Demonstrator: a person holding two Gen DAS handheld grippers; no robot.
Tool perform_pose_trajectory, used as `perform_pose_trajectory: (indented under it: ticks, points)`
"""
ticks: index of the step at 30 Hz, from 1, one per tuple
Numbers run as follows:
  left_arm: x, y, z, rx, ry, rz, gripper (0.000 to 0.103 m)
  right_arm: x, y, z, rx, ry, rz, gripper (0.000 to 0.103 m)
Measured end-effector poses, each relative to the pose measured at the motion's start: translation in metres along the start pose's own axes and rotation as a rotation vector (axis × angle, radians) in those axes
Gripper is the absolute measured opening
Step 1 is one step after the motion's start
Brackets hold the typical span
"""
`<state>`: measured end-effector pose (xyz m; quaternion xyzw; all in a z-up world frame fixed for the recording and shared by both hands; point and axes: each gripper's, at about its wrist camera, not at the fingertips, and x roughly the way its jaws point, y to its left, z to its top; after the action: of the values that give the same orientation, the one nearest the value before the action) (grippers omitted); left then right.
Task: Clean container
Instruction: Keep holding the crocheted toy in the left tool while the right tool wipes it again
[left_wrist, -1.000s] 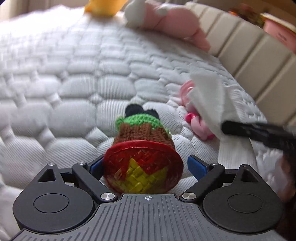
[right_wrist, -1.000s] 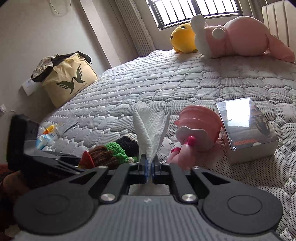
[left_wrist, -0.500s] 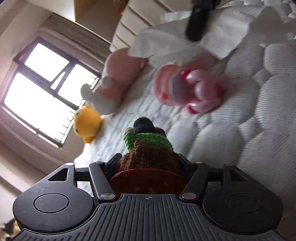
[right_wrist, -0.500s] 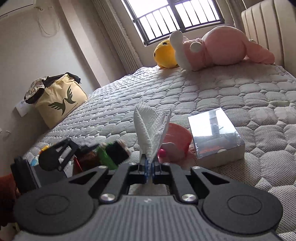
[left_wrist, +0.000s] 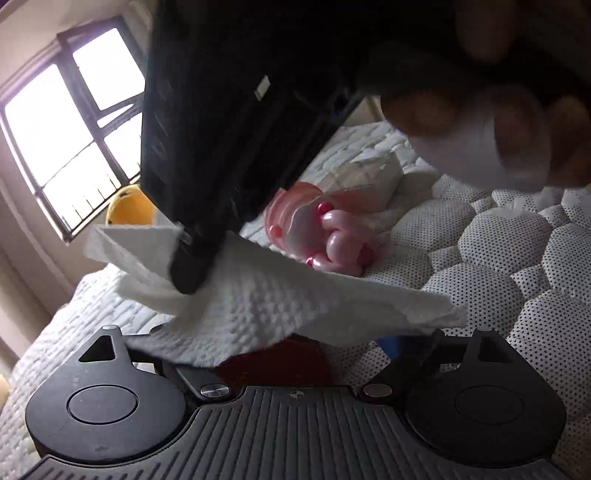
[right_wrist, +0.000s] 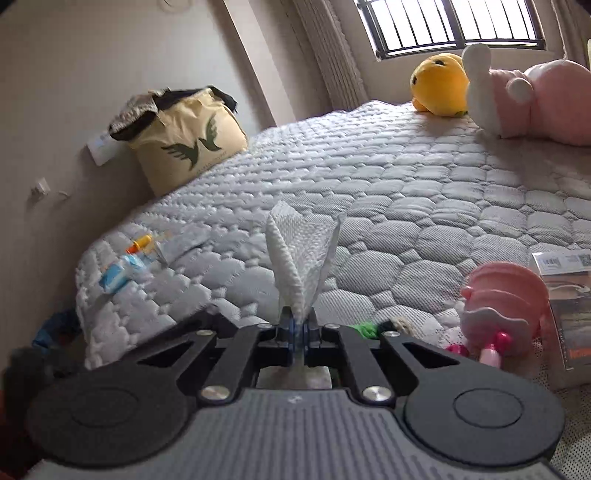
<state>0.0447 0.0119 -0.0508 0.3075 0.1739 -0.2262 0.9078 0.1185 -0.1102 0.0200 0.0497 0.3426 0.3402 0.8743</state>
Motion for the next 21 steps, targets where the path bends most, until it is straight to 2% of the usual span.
perform_pose_trajectory:
  ticks: [3,6,10,13,17,20,21]
  points:
    - [-0.003,0.008,-0.005,-0.027,0.014,0.038,0.093,0.006,-0.006,-0.010,-0.010,0.029,-0.073,0.006]
    - [-0.003,0.018,-0.009,-0.085,0.052,0.033,0.095,-0.001,-0.023,-0.019,0.028,0.039,-0.113,0.006]
    - [-0.006,0.024,-0.010,-0.144,0.094,0.013,0.094,-0.011,-0.023,-0.018,0.034,0.023,-0.110,0.006]
    - [-0.007,0.025,-0.007,-0.191,0.089,-0.026,0.093,-0.018,-0.022,-0.018,0.039,0.012,-0.107,0.006]
    - [-0.011,0.028,-0.011,-0.200,0.086,-0.040,0.089,-0.028,-0.022,-0.017,0.045,-0.004,-0.103,0.006]
    - [-0.004,0.023,-0.012,-0.198,0.103,-0.052,0.088,-0.040,0.005,-0.009,0.017,-0.030,0.071,0.006]
    - [-0.003,0.022,-0.012,-0.196,0.105,-0.051,0.088,-0.040,0.013,-0.009,-0.001,-0.020,0.102,0.006]
